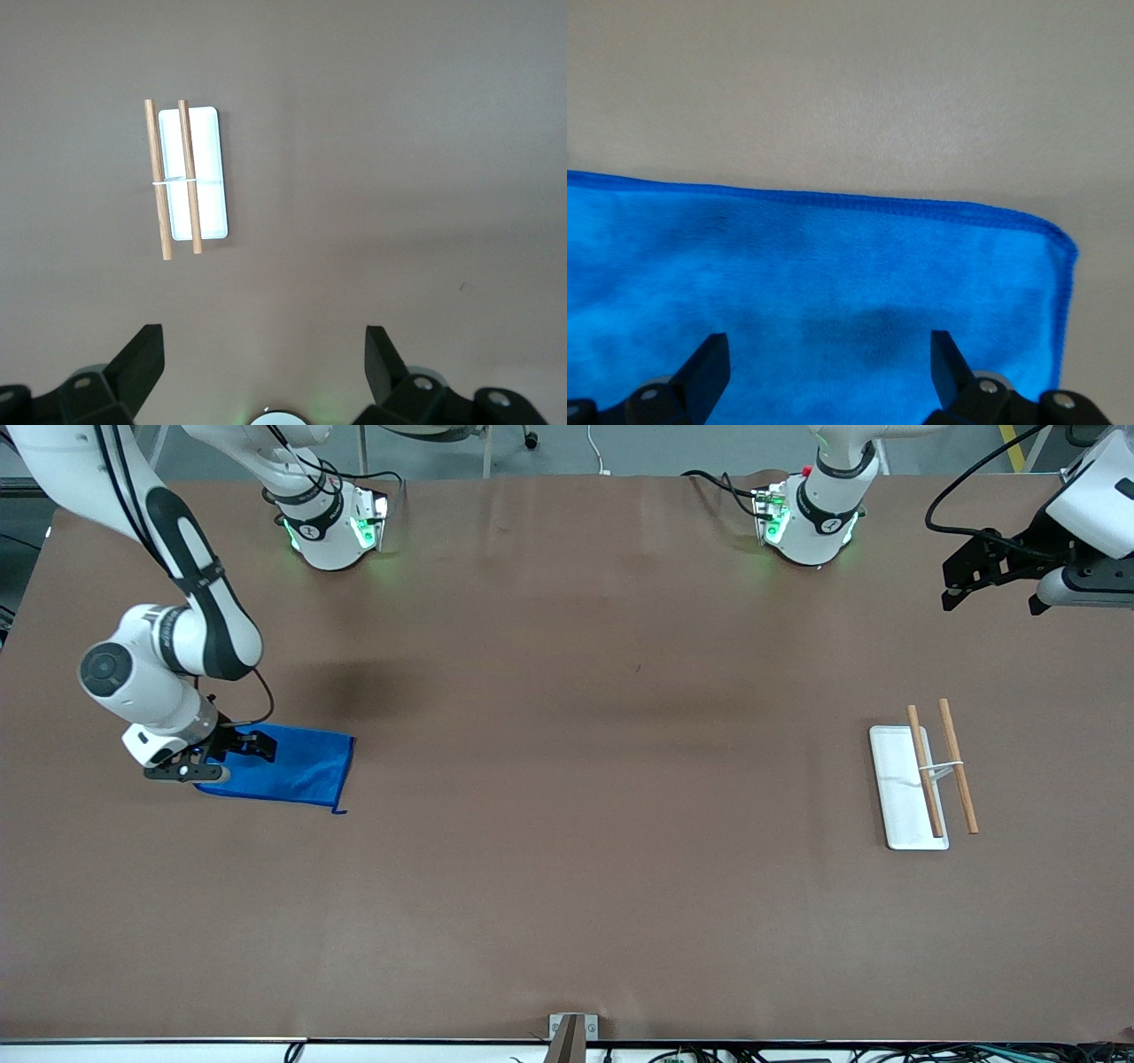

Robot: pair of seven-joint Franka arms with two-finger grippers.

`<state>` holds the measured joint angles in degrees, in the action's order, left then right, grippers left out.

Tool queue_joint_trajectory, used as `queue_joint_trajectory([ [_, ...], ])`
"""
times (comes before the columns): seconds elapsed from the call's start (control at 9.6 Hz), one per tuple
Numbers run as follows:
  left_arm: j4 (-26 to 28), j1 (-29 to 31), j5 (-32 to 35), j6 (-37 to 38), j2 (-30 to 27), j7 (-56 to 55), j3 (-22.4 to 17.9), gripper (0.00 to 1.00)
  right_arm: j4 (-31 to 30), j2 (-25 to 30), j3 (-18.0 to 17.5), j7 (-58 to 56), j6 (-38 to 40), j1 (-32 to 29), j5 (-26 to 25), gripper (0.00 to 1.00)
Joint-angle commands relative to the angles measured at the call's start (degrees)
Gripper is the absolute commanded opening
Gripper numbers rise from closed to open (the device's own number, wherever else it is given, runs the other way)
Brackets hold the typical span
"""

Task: Right arm passes towel to left arm to hang
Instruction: 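Reach the right gripper down to the blue towel's edge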

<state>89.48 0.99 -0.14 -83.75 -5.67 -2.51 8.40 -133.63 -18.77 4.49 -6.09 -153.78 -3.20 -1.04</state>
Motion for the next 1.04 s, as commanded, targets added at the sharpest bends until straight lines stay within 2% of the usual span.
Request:
queue_joint_trajectory([
  [0.0,0.0,-0.38,0.84,0.96,1.71,-1.27,0.03,1.0,-1.28,-0.64,-0.27,-0.85,-1.78,-0.4,0.07,0.95],
  [0.21,-0.01,-0.29,0.75,0.96,1.71,-1.19,0.03,1.0,-2.33,-2.75,-0.27,-0.85,-5.54,-0.4,0.07,0.88],
  [0.42,-0.01,-0.2,0.58,0.96,1.71,-1.18,0.03,1.0,-2.51,-3.02,-0.27,-0.94,-5.74,-0.4,0.07,0.78],
  [0.83,-0.01,0.06,0.31,0.96,1.63,-0.4,-0.14,1.0,-1.9,-3.2,-0.27,-0.85,-5.39,-0.49,0.07,0.38],
  [0.94,-0.01,0.06,0.31,0.96,1.63,-0.31,-0.14,1.0,-1.46,-3.02,-0.27,-0.76,-3.73,-0.4,0.07,0.21],
])
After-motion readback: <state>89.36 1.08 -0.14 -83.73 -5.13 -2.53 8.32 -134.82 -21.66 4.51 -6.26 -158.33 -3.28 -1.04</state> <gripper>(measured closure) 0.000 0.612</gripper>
